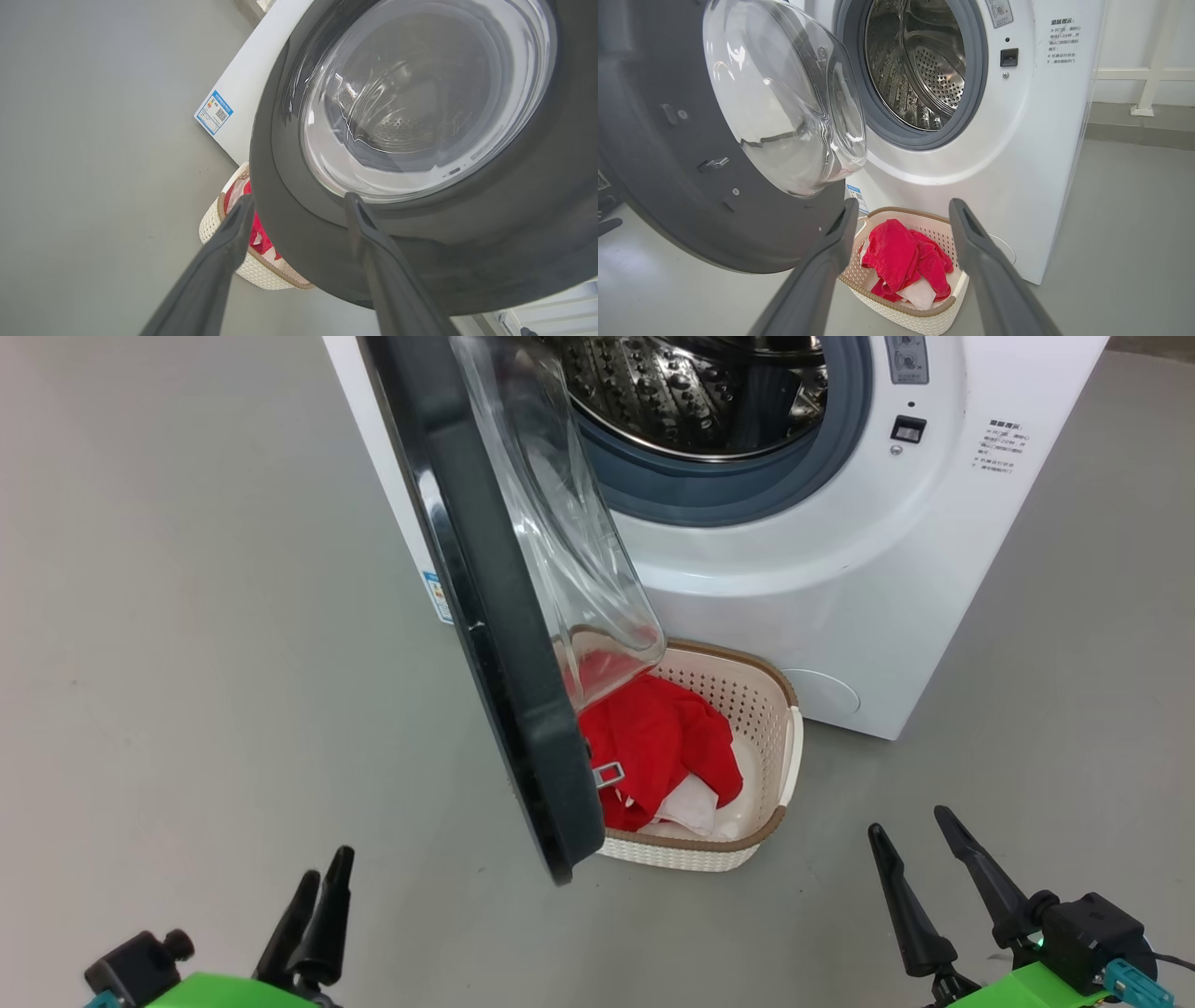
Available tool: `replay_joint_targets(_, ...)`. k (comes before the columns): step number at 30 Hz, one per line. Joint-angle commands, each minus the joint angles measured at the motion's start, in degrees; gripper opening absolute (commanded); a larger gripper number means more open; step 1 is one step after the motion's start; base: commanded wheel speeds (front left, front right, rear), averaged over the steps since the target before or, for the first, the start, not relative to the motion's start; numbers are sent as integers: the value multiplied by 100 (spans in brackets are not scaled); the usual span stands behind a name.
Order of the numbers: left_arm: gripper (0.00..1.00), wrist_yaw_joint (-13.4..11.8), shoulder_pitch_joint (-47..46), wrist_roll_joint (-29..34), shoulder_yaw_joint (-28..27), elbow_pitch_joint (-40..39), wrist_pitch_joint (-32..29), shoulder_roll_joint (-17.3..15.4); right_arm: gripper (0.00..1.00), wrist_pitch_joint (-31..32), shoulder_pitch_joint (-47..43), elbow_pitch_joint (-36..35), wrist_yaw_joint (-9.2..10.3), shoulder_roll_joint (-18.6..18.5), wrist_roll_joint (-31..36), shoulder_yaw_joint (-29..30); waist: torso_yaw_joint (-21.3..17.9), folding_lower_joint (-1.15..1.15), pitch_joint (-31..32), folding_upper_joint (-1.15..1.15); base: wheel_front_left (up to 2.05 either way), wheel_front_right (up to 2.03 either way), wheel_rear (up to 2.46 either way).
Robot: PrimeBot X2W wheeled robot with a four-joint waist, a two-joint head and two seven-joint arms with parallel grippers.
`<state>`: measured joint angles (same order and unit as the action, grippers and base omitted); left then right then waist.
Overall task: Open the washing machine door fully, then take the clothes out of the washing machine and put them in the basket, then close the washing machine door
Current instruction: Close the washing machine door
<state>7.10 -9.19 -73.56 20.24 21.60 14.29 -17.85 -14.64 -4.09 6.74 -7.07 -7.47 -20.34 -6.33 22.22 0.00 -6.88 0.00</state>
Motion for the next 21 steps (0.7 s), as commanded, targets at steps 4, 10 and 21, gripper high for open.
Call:
replay_joint_targets(4, 100, 38, 60, 977, -609, -56, 70, 139, 100, -36, 262, -117, -42, -84, 16, -136, -16, 0, -15, 0, 0, 0, 0)
replay_joint_targets(10, 100, 38, 172, 2383, -1185, -75, 70, 604, 100, -36, 279, -121, -42, -80, 15, -117, -18, 0, -20, 0, 0, 0, 0)
replay_joint_targets(21, 100, 38, 489, 4652, -1860, -347, 71, 1187, 100, -36, 281, -120, -42, -55, 2, -138, -33, 0, 63, 0, 0, 0, 0)
